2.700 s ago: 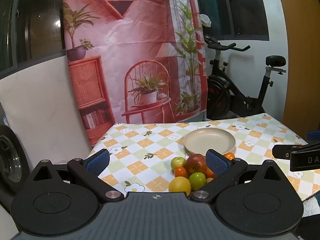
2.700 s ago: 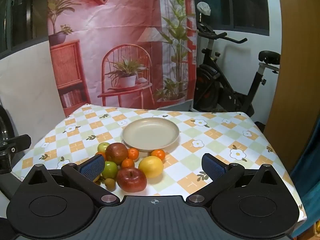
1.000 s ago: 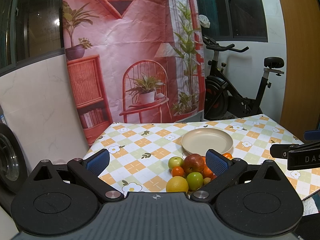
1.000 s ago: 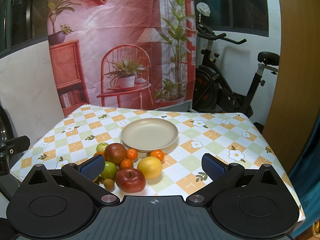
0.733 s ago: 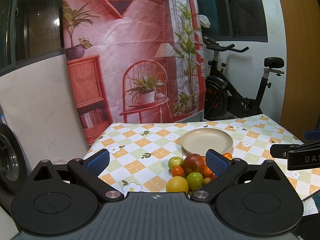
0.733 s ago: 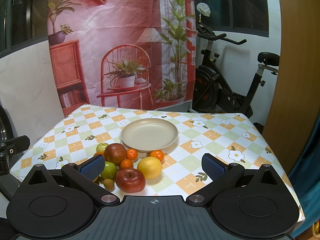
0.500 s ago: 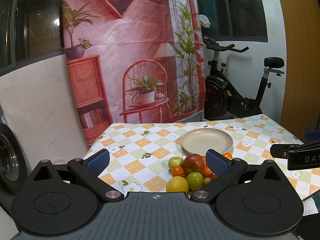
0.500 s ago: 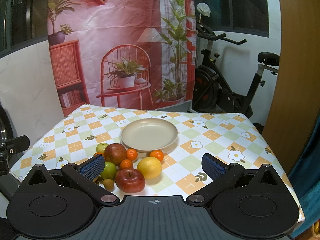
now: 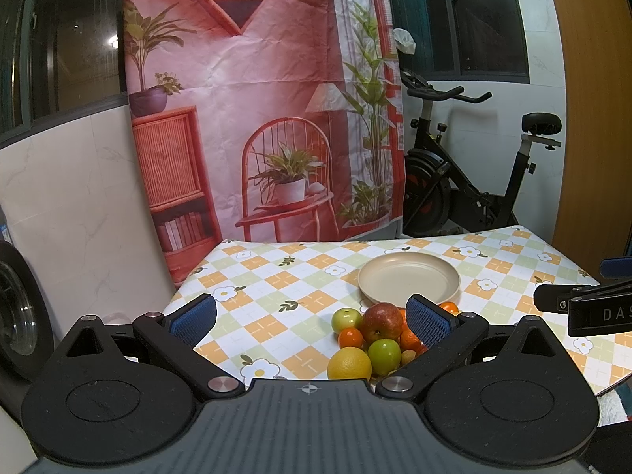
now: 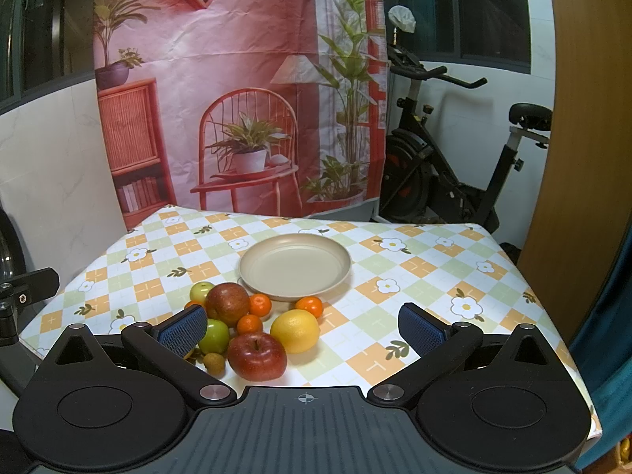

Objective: Organize fruits

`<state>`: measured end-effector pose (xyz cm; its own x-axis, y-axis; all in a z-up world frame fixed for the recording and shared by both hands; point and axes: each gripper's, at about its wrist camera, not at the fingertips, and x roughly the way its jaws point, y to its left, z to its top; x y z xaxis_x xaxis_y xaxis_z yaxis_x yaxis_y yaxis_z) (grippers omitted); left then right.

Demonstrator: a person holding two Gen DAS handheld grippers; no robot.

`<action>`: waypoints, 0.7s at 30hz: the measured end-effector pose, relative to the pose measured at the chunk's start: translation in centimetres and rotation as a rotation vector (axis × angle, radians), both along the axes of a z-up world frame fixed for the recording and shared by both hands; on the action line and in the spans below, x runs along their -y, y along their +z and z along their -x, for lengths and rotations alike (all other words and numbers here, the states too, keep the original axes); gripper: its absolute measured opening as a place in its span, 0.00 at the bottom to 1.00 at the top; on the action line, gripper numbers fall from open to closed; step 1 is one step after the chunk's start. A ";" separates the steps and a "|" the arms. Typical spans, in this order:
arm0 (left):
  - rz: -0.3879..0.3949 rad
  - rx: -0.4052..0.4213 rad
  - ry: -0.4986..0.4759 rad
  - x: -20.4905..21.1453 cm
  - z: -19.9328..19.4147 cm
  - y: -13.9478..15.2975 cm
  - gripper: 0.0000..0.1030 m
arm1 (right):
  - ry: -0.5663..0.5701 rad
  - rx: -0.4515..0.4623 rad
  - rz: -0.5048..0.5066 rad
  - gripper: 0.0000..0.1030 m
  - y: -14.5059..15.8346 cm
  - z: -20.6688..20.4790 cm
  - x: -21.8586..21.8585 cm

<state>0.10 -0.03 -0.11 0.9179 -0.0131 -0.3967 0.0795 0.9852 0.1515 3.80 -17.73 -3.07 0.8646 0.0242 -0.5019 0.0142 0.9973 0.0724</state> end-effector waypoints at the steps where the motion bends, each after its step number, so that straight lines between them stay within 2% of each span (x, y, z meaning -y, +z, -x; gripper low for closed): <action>1: 0.001 -0.001 0.000 0.0 0.0 0.0 1.00 | 0.000 0.000 0.000 1.00 0.0 0.0 0.0; 10: 0.016 -0.019 -0.002 0.0 -0.1 0.0 1.00 | 0.018 -0.011 -0.010 1.00 0.3 -0.1 0.0; 16: 0.035 -0.062 -0.024 -0.5 -1.5 -0.2 1.00 | 0.046 -0.004 -0.011 1.00 -0.1 -1.3 0.9; 21: -0.013 -0.051 -0.014 -0.1 -3.6 -0.8 1.00 | 0.059 0.015 0.027 1.00 -0.9 -3.7 1.4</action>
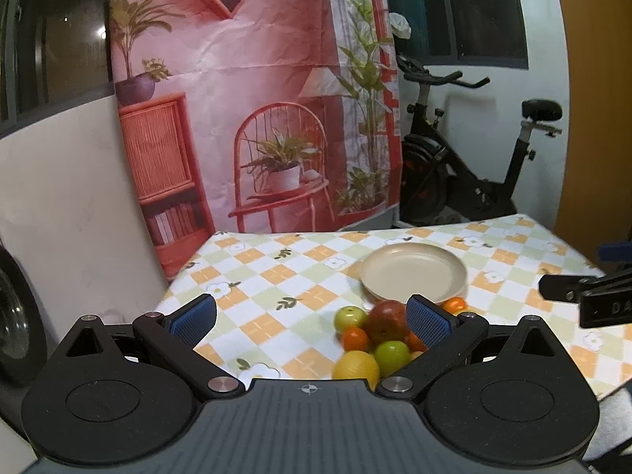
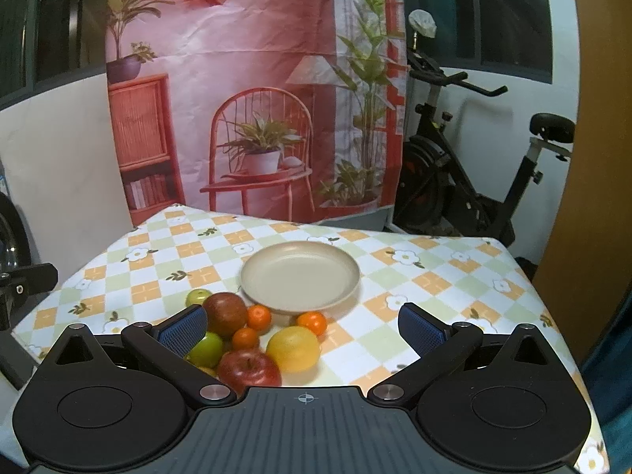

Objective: Organize fruits
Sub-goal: 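Move the left tool down to the large red apple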

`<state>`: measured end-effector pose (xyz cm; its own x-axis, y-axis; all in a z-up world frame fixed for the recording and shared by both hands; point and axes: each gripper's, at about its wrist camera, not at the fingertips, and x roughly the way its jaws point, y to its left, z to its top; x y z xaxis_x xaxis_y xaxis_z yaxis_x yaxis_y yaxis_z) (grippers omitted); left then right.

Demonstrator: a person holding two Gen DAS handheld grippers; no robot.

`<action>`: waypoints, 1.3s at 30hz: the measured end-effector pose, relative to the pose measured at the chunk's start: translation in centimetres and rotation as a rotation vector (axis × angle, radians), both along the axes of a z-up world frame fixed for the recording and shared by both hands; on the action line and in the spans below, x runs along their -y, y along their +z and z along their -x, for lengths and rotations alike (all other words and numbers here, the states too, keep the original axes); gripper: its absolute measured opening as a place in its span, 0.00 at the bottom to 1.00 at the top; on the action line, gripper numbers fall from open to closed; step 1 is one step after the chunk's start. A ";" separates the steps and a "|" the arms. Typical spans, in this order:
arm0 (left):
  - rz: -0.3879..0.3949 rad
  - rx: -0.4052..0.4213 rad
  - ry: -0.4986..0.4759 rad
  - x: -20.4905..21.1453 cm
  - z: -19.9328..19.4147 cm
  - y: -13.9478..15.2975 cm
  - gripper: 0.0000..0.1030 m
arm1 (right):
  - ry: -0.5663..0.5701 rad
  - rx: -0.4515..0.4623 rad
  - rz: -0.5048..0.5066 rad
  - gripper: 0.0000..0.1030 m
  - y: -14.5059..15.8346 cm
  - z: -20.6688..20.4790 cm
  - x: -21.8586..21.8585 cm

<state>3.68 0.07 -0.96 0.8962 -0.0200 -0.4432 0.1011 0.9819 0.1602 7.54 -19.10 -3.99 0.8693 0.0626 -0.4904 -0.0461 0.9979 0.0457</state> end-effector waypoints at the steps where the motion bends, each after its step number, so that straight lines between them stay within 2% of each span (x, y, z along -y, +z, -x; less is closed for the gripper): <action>1: -0.005 -0.005 -0.001 0.1 -0.5 -0.2 1.00 | -0.001 -0.001 -0.001 1.00 -0.2 -0.4 0.1; 9: -0.003 -0.075 -0.026 -0.1 -4.5 -2.2 0.99 | 0.018 0.010 -0.046 1.00 -2.2 -4.2 1.5; 19: 0.074 -0.112 -0.064 -1.3 -8.1 -4.3 0.91 | 0.053 0.018 -0.065 1.00 -5.7 -7.2 1.4; 25: 0.143 -0.117 -0.071 -1.8 -9.3 -5.9 0.88 | 0.088 0.007 -0.074 1.00 -8.3 -7.5 0.7; 30: 0.219 -0.180 -0.095 -1.9 -10.2 -6.9 0.89 | 0.120 -0.008 -0.082 1.00 -9.6 -7.5 0.3; 33: 0.211 -0.190 -0.124 -1.3 -10.5 -7.5 0.89 | 0.135 -0.044 -0.091 1.00 -10.3 -7.5 0.2; 37: 0.185 -0.188 -0.141 -0.3 -10.5 -8.3 0.89 | 0.140 -0.026 -0.085 1.00 -10.9 -7.0 0.0; 39: 0.196 -0.197 -0.176 -0.1 -10.4 -8.5 0.89 | 0.139 -0.033 -0.083 1.00 -11.2 -6.9 0.0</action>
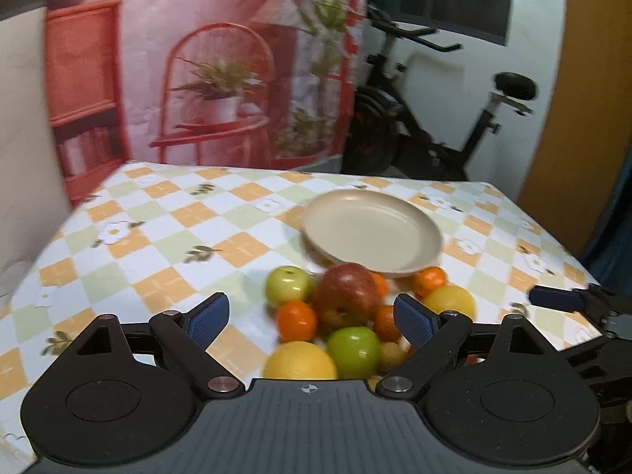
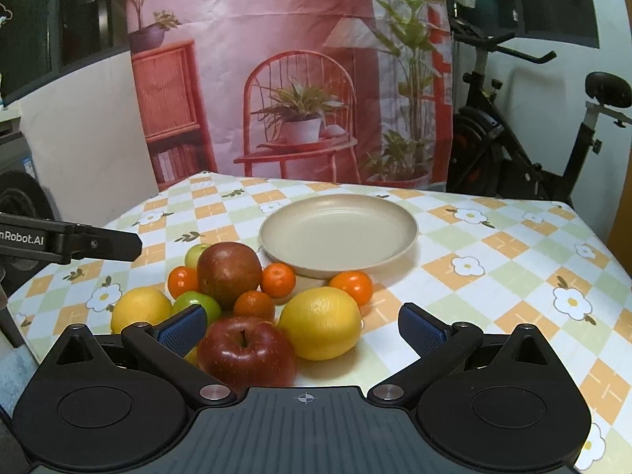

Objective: Organize fruits
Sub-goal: 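Move the left tool down to the large red apple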

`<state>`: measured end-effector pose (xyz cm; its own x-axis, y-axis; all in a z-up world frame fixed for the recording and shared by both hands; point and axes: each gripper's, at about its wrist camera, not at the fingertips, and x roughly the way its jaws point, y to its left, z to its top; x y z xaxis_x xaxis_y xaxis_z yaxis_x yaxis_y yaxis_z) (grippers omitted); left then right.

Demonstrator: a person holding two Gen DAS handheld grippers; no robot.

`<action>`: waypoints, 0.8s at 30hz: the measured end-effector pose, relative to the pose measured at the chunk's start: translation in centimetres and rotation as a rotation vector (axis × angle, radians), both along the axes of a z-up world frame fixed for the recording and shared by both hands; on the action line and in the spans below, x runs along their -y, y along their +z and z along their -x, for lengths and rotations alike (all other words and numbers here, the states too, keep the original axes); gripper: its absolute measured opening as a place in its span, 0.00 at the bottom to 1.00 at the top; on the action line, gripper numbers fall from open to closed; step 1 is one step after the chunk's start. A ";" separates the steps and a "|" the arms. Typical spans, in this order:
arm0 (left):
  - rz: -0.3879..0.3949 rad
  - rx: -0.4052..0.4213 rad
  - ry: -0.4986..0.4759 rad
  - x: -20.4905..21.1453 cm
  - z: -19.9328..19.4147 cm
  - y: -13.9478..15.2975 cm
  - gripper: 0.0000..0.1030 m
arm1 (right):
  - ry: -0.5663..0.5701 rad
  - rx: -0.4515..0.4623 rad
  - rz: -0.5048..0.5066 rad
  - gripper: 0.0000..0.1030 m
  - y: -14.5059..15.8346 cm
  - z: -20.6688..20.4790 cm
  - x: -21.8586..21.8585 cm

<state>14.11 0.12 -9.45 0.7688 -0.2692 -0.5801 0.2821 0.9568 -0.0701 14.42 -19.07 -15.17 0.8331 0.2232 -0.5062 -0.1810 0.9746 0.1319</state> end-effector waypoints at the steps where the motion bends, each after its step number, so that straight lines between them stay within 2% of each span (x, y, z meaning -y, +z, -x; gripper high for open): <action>1: 0.004 0.003 -0.008 0.1 0.2 0.0 0.89 | -0.001 -0.014 0.005 1.00 -0.1 -0.1 -0.1; 5: -0.068 0.024 0.025 1.0 0.3 -0.1 0.89 | 0.006 -0.029 -0.005 1.00 -0.8 0.0 0.1; 10: -0.075 0.012 0.005 1.5 0.4 -0.6 0.86 | 0.023 -0.058 -0.017 1.00 -1.5 -0.2 0.3; 13: -0.080 0.014 -0.023 2.0 0.6 -0.8 0.80 | 0.046 -0.077 -0.039 0.98 -2.0 -0.3 0.3; 16: -0.065 -0.005 -0.059 2.1 0.5 -1.0 0.66 | 0.086 -0.086 -0.034 0.89 -2.2 -0.1 -0.2; 18: -0.048 -0.036 -0.094 2.2 0.2 -1.3 0.46 | 0.117 -0.097 -0.034 0.81 -2.4 -0.1 -0.5; 20: -0.025 -0.069 -0.133 2.4 -0.3 -1.5 0.40 | 0.143 -0.113 -0.038 0.74 -2.7 -0.2 -0.9; 24: 0.032 -0.120 -0.202 3.1 -1.3 -1.4 0.39 | 0.172 -0.139 -0.038 0.65 -3.1 -0.5 -1.3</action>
